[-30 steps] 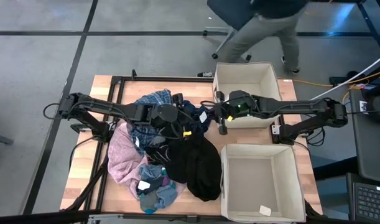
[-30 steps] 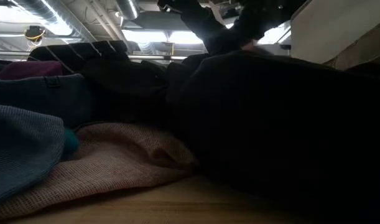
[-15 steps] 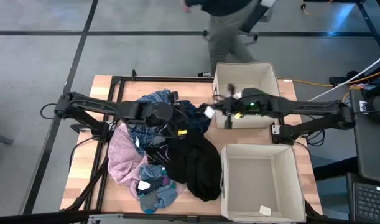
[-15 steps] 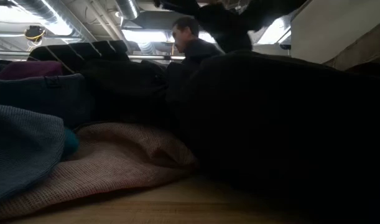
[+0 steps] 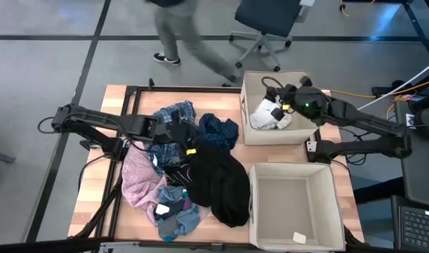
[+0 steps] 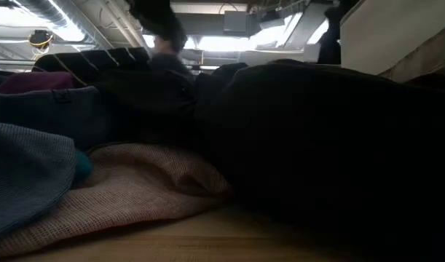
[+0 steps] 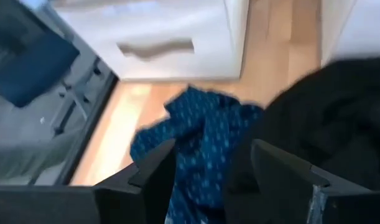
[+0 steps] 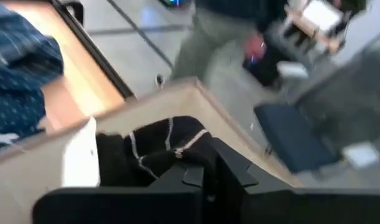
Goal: Sort clothes
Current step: Put the right striped black sock into the top laundry organizer
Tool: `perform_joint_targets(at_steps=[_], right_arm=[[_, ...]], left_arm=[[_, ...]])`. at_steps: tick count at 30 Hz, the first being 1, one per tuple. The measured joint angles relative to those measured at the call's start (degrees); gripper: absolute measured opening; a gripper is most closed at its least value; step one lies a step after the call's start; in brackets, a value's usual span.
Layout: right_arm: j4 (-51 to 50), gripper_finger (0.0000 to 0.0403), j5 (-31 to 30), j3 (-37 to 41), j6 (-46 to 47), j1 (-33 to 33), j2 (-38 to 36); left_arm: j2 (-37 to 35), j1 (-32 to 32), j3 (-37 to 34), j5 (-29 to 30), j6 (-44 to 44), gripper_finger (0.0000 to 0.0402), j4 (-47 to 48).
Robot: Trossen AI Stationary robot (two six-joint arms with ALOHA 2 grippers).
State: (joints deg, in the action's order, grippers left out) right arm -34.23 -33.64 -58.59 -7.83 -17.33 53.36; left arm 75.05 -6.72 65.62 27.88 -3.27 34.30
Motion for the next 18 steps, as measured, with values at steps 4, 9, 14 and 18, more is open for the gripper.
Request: perform_joint_targets(at_steps=[4,9,14,18], right_arm=[[-3.7,0.0027,1.7,0.0,4.3,-3.7,0.6],[-6.2,0.0037,4.5,0.0,5.3,-6.5,2.7],[-6.8,0.0113,8.0,0.0,6.4,-7.5,6.1],[-7.0,0.0196,8.0,0.0,6.4,-7.4,7.8]], left_arm=[[0.0,-0.1,-3.3,0.0,-2.1,0.0198,-0.6],[0.0,-0.2,-5.4,0.0,-4.1,0.0198,-0.5],[0.0,-0.3,-5.4,-1.1,-5.8,0.0198,-0.1],[0.0,-0.9,-5.4,-3.9,-7.2,0.0198,0.8]])
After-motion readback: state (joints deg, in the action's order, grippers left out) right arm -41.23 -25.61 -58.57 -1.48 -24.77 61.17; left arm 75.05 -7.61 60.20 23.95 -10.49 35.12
